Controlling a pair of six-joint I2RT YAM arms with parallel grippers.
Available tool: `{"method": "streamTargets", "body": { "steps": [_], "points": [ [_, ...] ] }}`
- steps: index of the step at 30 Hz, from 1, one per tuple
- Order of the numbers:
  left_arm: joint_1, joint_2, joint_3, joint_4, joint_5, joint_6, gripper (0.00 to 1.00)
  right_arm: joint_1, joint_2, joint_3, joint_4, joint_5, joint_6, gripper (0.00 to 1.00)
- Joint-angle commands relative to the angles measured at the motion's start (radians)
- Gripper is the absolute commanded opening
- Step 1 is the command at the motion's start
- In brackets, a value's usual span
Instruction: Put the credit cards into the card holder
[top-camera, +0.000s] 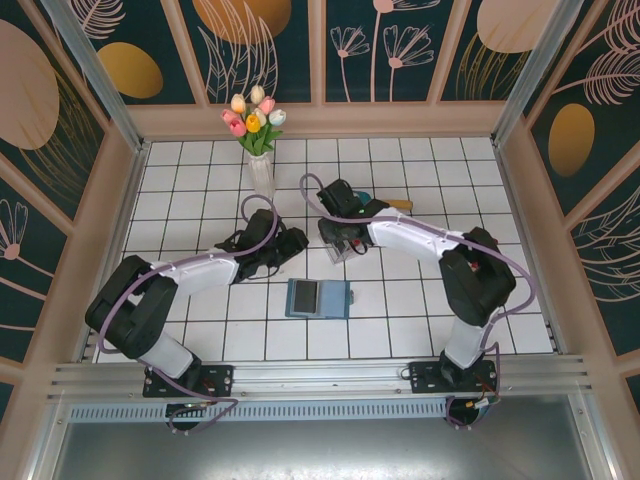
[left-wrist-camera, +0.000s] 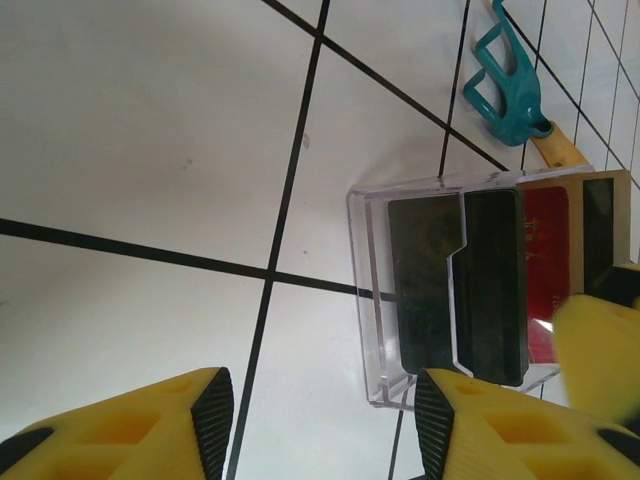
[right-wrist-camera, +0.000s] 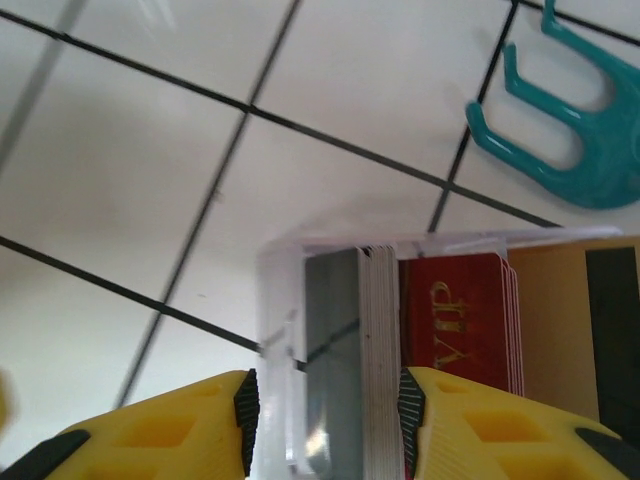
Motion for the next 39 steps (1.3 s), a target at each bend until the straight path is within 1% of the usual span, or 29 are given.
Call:
{"method": "streamTargets", "body": {
  "steps": [1,6,8,17,19,24,27,29,33,37,39],
  "points": [
    [0.007,-0.038,-0.017,0.022,-0.028,-0.013,0.54,0.017,0.034,0.053,-0.053,0.117,-0.025,0.43],
    [0.008,-0.047,-0.025,0.021,-0.029,-0.013,0.54,0.026,0.073,0.064,-0.068,0.145,-0.037,0.43],
    [0.008,-0.048,-0.029,0.023,-0.029,-0.014,0.54,0.03,0.088,0.07,-0.078,0.156,-0.037,0.41],
    [0.007,-0.045,-0.026,0.025,-0.023,-0.013,0.55,0.045,0.135,0.076,-0.095,0.217,-0.049,0.42],
    [0.008,-0.047,-0.03,0.024,-0.025,-0.012,0.55,0.046,0.139,0.071,-0.091,0.234,-0.049,0.42],
    [0.008,-0.057,-0.037,0.019,-0.033,-0.014,0.55,0.062,0.133,0.066,-0.09,0.326,-0.06,0.41],
    [0.008,-0.061,-0.04,0.018,-0.035,-0.017,0.55,0.064,0.111,0.054,-0.076,0.342,-0.066,0.41],
    [0.008,-0.061,-0.038,0.019,-0.033,-0.016,0.55,0.064,0.099,0.051,-0.069,0.342,-0.069,0.39],
    [0.008,-0.059,-0.038,0.017,-0.031,-0.016,0.55,0.062,0.09,0.053,-0.07,0.334,-0.074,0.31],
    [0.007,-0.055,-0.038,0.018,-0.024,-0.016,0.55,0.062,0.082,0.049,-0.071,0.33,-0.069,0.31],
    [0.008,-0.053,-0.039,0.02,-0.021,-0.017,0.55,0.062,0.075,0.043,-0.069,0.331,-0.069,0.28]
  ]
}}
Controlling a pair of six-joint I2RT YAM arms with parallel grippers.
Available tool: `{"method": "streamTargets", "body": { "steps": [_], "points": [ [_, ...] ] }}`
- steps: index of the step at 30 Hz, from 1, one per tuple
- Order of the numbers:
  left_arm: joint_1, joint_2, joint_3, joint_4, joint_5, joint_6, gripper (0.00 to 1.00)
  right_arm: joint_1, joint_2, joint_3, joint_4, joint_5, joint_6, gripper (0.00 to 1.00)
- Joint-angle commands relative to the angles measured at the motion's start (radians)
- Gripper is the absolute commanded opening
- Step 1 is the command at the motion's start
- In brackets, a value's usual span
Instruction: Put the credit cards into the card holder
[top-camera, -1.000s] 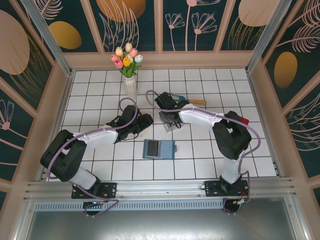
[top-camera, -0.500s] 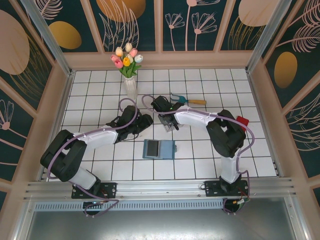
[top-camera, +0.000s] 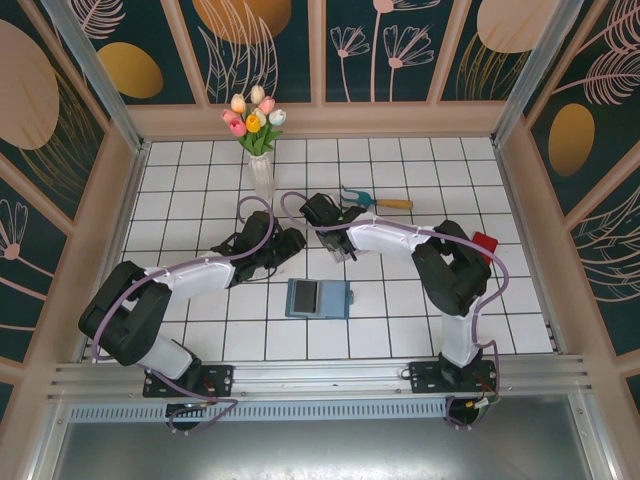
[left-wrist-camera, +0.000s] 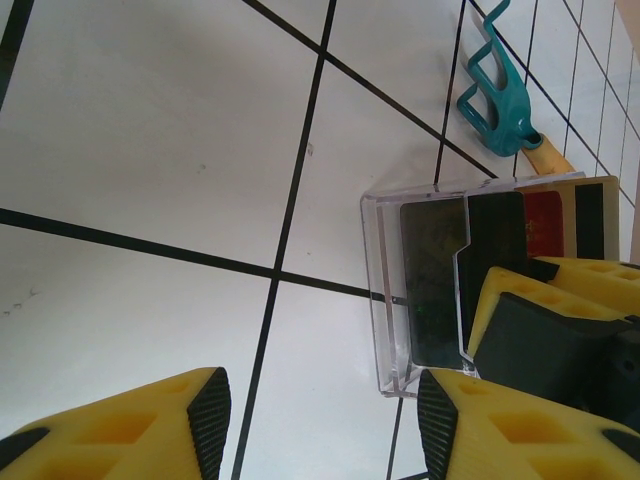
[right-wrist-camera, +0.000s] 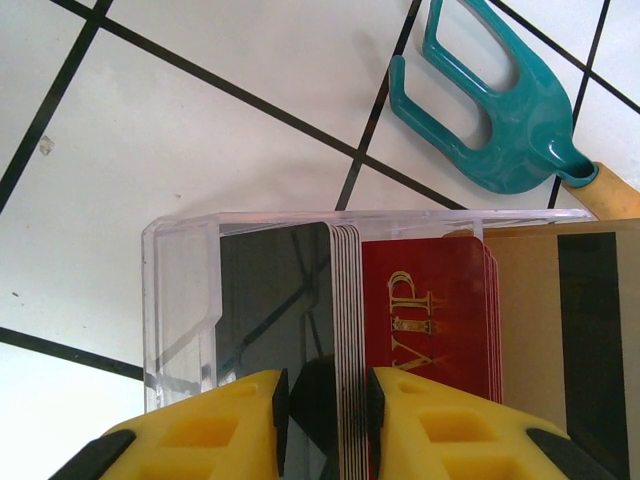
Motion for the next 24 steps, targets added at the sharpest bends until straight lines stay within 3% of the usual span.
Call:
{"method": "streamTargets", "body": {
  "steps": [1,17,21,24],
  "points": [
    [0.008,-0.012,-0.011,0.013,0.001,-0.009,0.55,-0.002,-0.053,-0.007,-0.008,0.033,-0.004,0.28],
    [0.008,0.003,-0.007,0.019,0.015,-0.009,0.55,-0.011,-0.064,-0.012,-0.014,0.011,-0.011,0.21],
    [0.007,0.005,-0.008,0.021,0.017,-0.009,0.55,-0.029,-0.064,-0.011,-0.008,-0.089,0.011,0.3],
    [0.008,0.005,-0.008,0.022,0.019,-0.008,0.55,-0.035,-0.049,-0.009,-0.008,-0.091,0.012,0.35]
  ]
}}
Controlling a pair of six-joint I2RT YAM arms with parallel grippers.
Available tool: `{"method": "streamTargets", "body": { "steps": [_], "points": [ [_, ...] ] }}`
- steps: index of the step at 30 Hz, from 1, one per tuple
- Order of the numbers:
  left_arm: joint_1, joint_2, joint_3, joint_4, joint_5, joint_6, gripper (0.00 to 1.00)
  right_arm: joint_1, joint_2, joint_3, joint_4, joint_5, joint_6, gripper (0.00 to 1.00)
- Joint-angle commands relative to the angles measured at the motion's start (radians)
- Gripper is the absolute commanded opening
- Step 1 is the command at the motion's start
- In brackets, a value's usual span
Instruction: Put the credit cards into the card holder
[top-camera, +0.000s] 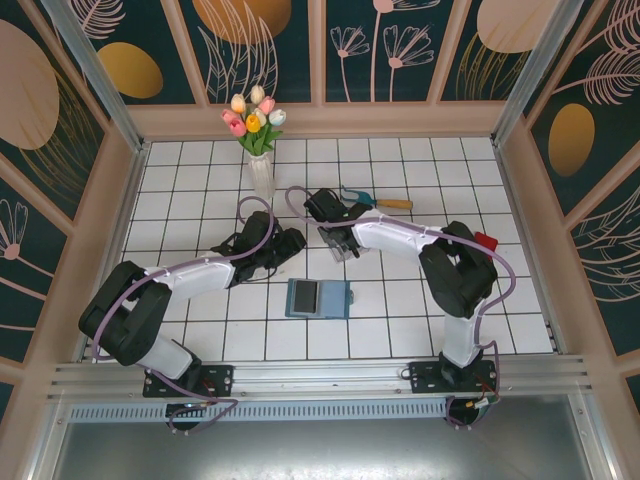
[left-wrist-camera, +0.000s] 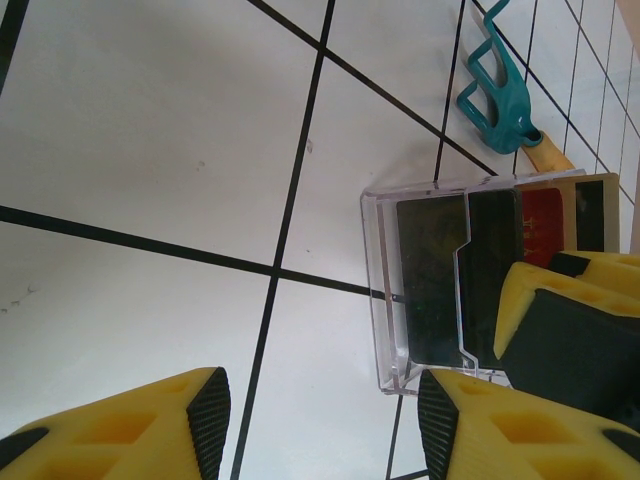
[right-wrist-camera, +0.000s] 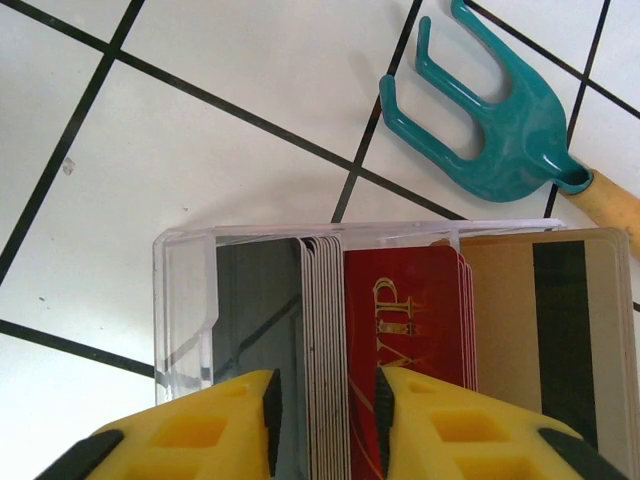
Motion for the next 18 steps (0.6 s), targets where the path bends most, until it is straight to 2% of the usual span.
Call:
{"method": "streamTargets", "body": {
  "steps": [1,11,18],
  "points": [
    [0.008,0.005,-0.007,0.022,0.012,-0.008,0.55,-0.012,-0.007,-0.008,-0.012,-0.026,0.008,0.36],
    [0.008,0.016,0.0,0.024,0.016,-0.009,0.56,-0.016,0.057,-0.012,-0.014,-0.033,-0.003,0.38],
    [0.008,0.017,-0.001,0.022,0.02,-0.008,0.56,-0.008,0.067,-0.015,-0.018,0.064,-0.004,0.38]
  ]
}}
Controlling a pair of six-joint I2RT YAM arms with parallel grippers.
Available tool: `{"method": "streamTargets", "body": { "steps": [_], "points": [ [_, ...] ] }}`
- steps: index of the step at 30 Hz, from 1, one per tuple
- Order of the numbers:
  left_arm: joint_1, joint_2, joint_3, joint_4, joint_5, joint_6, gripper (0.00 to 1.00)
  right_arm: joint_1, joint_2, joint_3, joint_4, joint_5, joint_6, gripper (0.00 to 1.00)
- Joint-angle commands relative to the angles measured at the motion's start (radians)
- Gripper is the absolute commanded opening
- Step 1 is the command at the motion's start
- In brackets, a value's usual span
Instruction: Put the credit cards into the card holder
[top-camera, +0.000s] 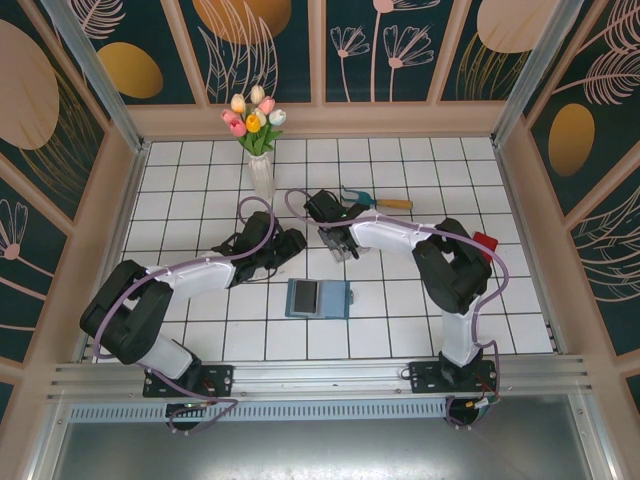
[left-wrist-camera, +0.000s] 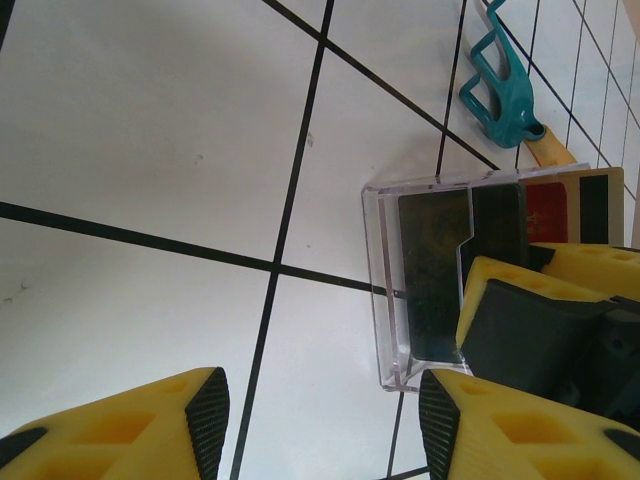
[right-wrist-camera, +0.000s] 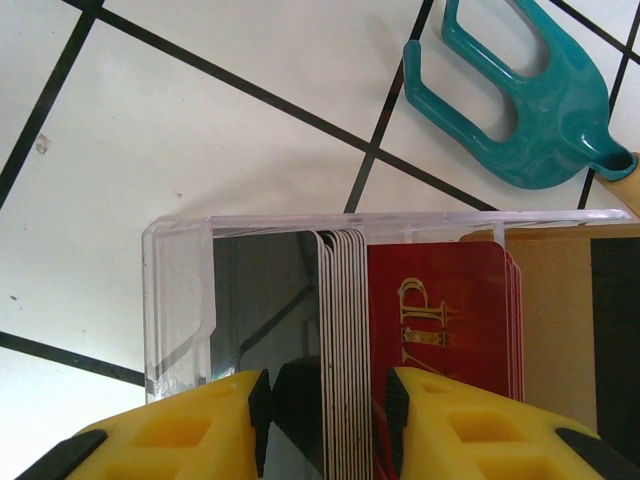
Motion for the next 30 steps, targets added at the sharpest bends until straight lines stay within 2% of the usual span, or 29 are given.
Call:
{"method": "streamTargets", "body": {
  "steps": [1,5,10,20,22,25,30],
  "points": [
    [0.008,0.008,-0.001,0.018,0.009,-0.009,0.56,0.001,0.018,-0.019,-0.023,0.09,-0.004,0.38],
    [0.008,0.01,0.0,0.019,0.009,-0.009,0.56,0.01,-0.028,-0.029,-0.004,0.126,-0.023,0.37],
    [0.008,0.01,0.002,0.019,0.011,-0.009,0.56,0.01,-0.056,-0.029,-0.003,0.128,-0.033,0.28],
    [0.008,0.008,-0.001,0.019,0.015,-0.008,0.56,0.007,-0.073,-0.043,-0.002,0.141,-0.038,0.25],
    [0.008,0.007,-0.003,0.02,0.015,-0.009,0.56,0.004,-0.07,-0.044,-0.002,0.147,-0.041,0.29],
    [0.008,0.006,-0.004,0.02,0.018,-0.009,0.56,-0.003,-0.061,-0.048,-0.002,0.145,-0.044,0.3],
    [0.008,0.005,-0.003,0.02,0.017,-0.01,0.56,-0.011,-0.056,-0.055,-0.002,0.129,-0.044,0.23]
  ]
}}
